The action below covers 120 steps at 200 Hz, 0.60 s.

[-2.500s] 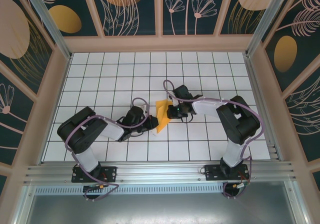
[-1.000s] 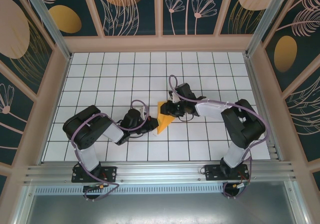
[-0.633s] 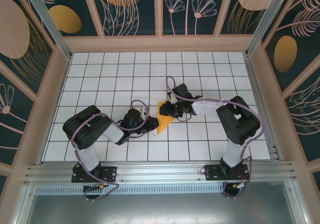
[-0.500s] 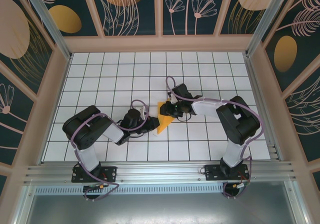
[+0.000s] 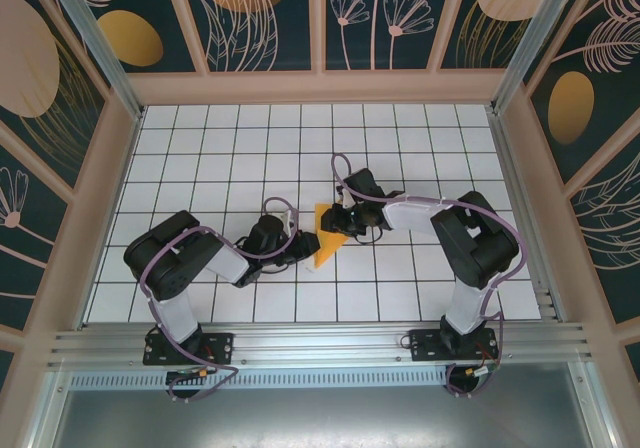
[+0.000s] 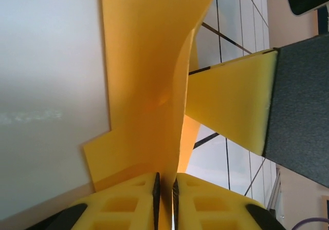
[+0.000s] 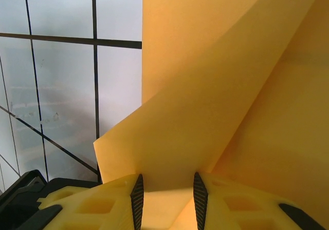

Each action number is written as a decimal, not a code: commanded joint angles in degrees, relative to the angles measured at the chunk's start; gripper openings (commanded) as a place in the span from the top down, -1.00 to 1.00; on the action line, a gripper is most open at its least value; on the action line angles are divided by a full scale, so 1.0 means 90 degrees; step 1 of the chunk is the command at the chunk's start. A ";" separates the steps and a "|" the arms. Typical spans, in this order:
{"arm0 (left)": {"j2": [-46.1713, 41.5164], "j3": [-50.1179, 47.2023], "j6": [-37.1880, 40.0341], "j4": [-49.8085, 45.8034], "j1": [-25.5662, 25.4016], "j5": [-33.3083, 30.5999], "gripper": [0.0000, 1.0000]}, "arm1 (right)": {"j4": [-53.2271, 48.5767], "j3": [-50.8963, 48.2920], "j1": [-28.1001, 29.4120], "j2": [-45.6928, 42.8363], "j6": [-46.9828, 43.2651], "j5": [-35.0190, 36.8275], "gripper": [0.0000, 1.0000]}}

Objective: Fold a paper plane with a square sheet of paper (pick it up from the middle)

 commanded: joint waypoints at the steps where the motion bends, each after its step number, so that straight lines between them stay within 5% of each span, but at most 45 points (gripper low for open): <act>1: -0.0046 0.0086 0.0059 -0.0280 0.0030 -0.0234 0.76 | -0.0138 0.0187 0.0042 0.0102 -0.0077 0.0058 0.30; 85: 0.0179 -0.0063 -0.0082 0.0031 0.0102 -0.0138 0.89 | -0.0007 -0.0037 0.0018 -0.0567 0.0093 -0.0071 0.30; 120: 0.0247 -0.0076 -0.0066 0.0061 0.0101 -0.0114 0.92 | 0.0500 -0.0652 0.0039 -0.1048 0.0511 -0.0432 0.57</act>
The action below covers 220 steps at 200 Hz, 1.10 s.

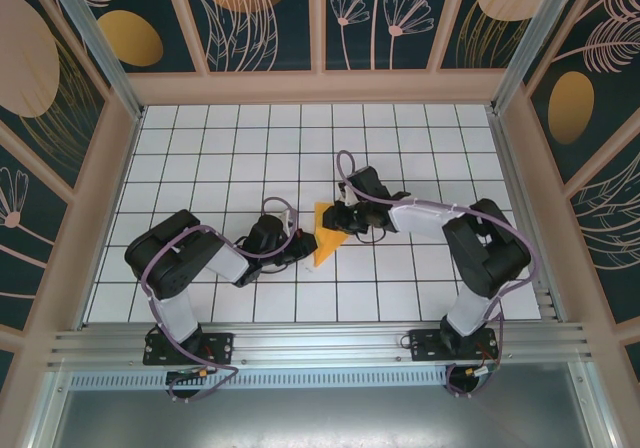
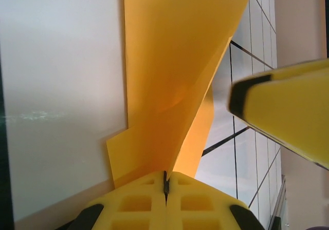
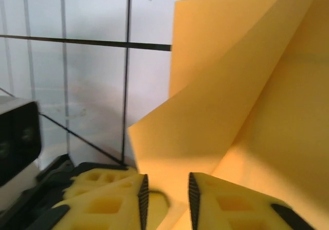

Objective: Fold a paper plane with a square sheet of paper (pick it up from the middle)

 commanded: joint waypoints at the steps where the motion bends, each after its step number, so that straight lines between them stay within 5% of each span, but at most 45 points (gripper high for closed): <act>1: 0.0189 -0.0064 -0.0033 0.0059 0.0050 -0.0001 0.92 | 0.0397 -0.0400 0.0041 -0.0445 0.0363 -0.0327 0.58; 54: 0.0270 -0.0038 -0.0034 0.0052 0.0051 0.0080 0.95 | 0.1272 -0.0742 0.0081 -0.0183 0.0957 -0.0535 0.88; 136: 0.0231 0.0014 0.0016 -0.0199 0.0057 0.0031 0.94 | 0.1172 -0.0227 0.0065 0.0746 0.0826 -0.0311 0.92; 220: -0.0231 0.0193 0.0111 -0.0625 0.0102 -0.0176 0.56 | 0.0874 -0.0215 0.0071 0.0835 0.0628 -0.0040 0.89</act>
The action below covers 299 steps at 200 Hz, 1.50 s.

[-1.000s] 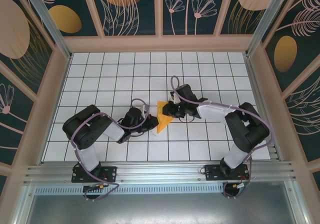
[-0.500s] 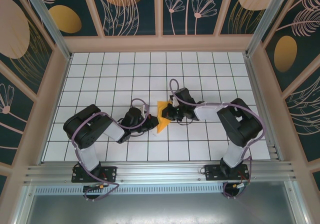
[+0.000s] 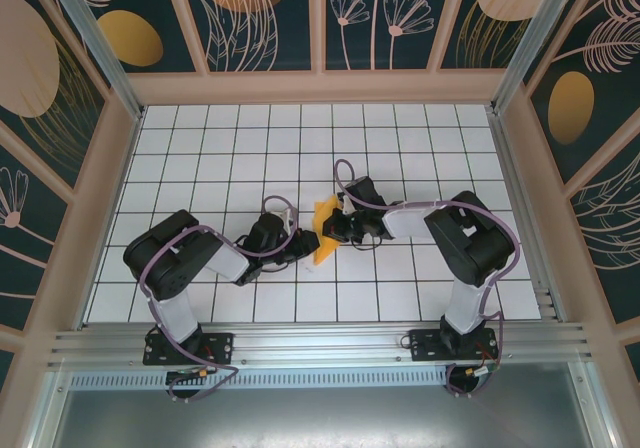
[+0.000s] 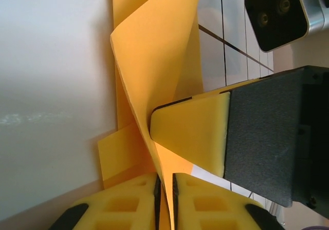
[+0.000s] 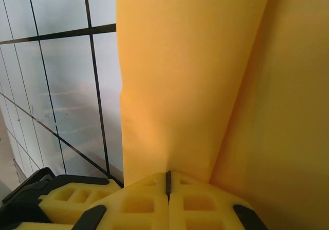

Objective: Fold a paper plane with a square sheet of paper (pick it up from the middle)

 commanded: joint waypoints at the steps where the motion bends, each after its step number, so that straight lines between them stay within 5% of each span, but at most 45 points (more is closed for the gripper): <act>1: -0.0145 0.0099 0.0127 -0.0457 0.0105 -0.0217 0.55 | -0.0219 0.0120 0.0023 0.0063 -0.0164 0.0255 0.89; 163: 0.0259 0.0586 -0.0067 -0.0626 0.0377 -0.0209 0.56 | -0.0140 0.0159 0.0023 -0.0103 -0.0192 0.0122 0.82; 230: 0.0440 0.0725 0.0119 -0.1009 0.0372 -0.0319 0.92 | -0.0180 0.0185 0.0023 -0.0468 -0.0206 0.0042 0.73; 299: 0.0510 0.0789 0.0486 -0.1055 0.0385 -0.0266 0.95 | 0.0377 -0.0734 0.0227 -0.1230 0.0334 -0.0249 0.84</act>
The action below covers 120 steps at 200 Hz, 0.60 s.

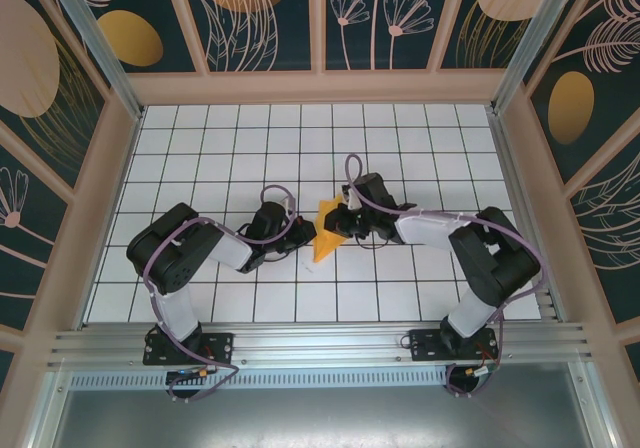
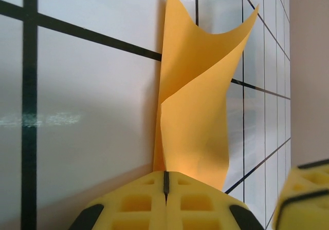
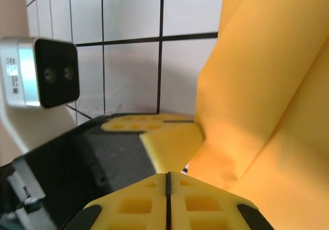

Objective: Fold a paper plane with a square sheet of paper (pick it up from the middle)

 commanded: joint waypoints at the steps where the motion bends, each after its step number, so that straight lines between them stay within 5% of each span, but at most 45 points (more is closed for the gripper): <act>1: 0.0226 0.0128 0.0359 -0.0374 0.0046 -0.0067 0.95 | 0.0250 -0.0248 0.0196 -0.0037 0.0250 -0.0254 0.84; 120: 0.0314 0.0150 0.0517 -0.0468 0.0047 0.0016 0.98 | 0.0845 -0.0435 0.0504 0.0610 0.0592 -0.0202 0.92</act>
